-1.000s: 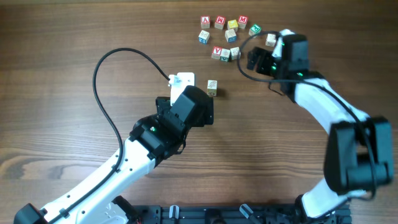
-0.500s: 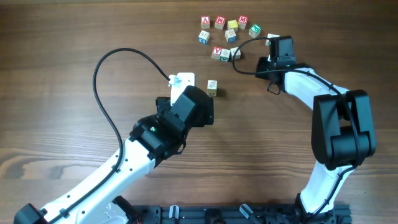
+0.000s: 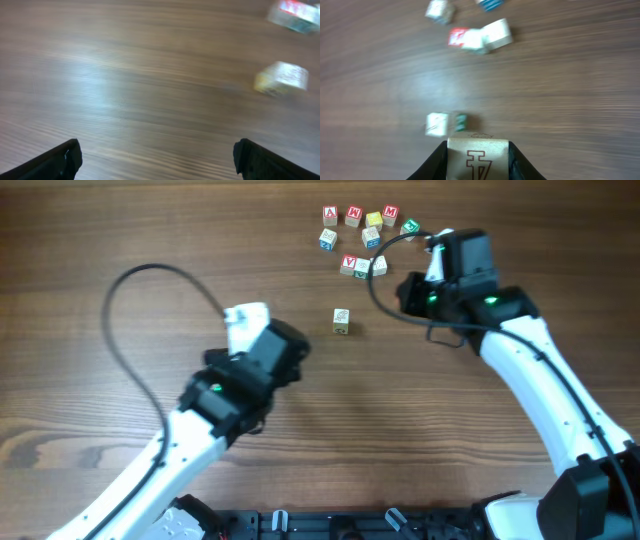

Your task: Form a tower

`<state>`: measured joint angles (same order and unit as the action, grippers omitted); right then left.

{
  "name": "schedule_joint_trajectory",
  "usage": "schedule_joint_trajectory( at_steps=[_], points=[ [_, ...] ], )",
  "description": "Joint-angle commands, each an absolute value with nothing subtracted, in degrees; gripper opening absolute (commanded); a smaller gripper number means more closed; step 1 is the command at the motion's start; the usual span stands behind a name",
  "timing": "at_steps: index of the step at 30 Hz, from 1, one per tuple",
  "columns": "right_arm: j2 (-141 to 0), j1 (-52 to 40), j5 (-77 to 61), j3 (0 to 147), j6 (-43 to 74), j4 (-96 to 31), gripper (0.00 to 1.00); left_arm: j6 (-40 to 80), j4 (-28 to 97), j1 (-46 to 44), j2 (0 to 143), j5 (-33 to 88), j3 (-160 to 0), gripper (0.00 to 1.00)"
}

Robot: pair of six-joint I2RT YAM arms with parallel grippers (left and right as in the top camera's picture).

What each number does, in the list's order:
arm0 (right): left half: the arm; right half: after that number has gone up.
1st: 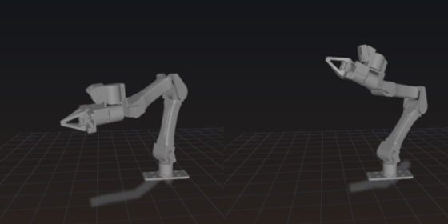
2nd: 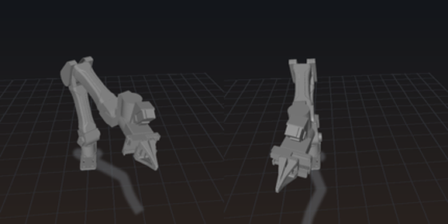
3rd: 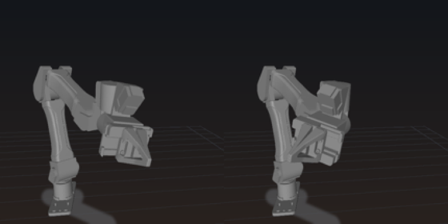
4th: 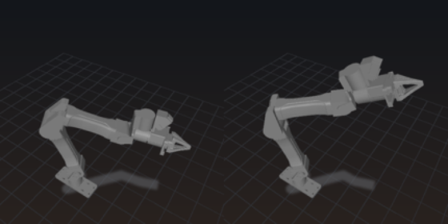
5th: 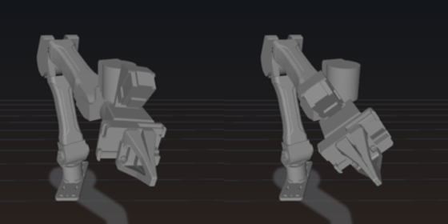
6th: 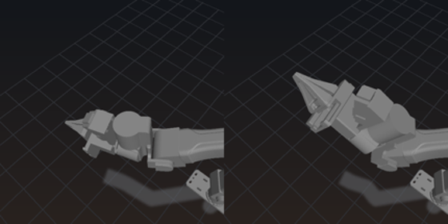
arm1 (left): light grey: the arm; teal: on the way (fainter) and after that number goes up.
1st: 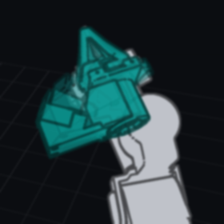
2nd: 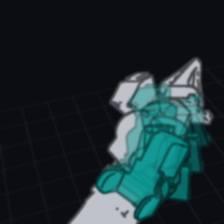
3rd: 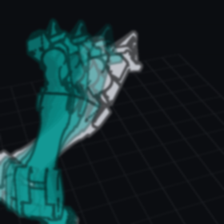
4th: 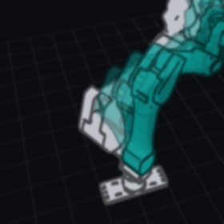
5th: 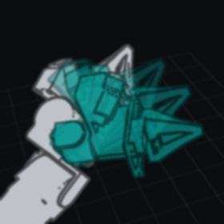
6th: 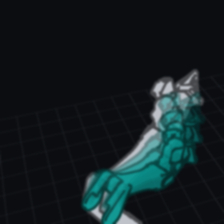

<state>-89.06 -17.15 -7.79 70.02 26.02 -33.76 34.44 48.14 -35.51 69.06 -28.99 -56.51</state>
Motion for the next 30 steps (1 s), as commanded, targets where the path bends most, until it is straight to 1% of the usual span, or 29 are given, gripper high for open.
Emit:
schedule_joint_trajectory(
  at_steps=[1,4,8,14,16,20,22,25,26,27,30],
  points=[
    [-88.7,-22.9,-2.9,71.5,31.8,-33.4,0.24,41.2,52.4,-25.1,63.1,-30.9,-56.5,1.00],
    [-89.6,-26.4,-1.5,71.6,33.3,-32.0,0.24,41.2,52.6,-19.0,61.9,-28.2,-56.5,1.00],
    [-94.0,-29.0,-1.2,76.9,33.0,-34.4,0.25,41.2,52.6,-17.6,62.3,-27.0,-56.5,1.00],
    [-109.3,-30.2,-0.2,96.7,33.3,-51.3,0.25,41.2,52.6,-17.6,62.3,-27.0,-56.5,1.00],
    [-111.5,-31.4,0.0,97.6,36.3,-52.6,0.25,41.2,52.6,-17.6,62.3,-27.0,-56.5,1.00],
    [-114.9,-34.0,2.0,97.6,36.4,-51.5,0.25,41.2,52.6,-17.6,62.3,-27.0,-56.5,1.00],
    [-116.0,-34.2,4.8,97.6,36.5,-51.5,0.25,41.2,52.6,-17.6,62.3,-27.0,-56.5,1.00],
    [-117.1,-33.9,5.2,97.6,37.9,-50.0,0.25,41.2,52.6,-17.6,62.3,-27.0,-56.5,1.00],
    [-117.3,-33.9,6.3,97.6,38.0,-49.4,0.26,41.2,52.6,-17.6,62.3,-27.0,-56.5,1.00],
    [-117.7,-33.9,7.8,97.6,38.4,-49.3,0.29,41.2,52.6,-17.6,62.3,-27.0,-56.5,1.00],
    [-119.6,-33.8,7.9,97.5,39.0,-48.9,0.29,41.2,52.6,-17.6,62.3,-27.0,-56.5,1.00]
  ],
)
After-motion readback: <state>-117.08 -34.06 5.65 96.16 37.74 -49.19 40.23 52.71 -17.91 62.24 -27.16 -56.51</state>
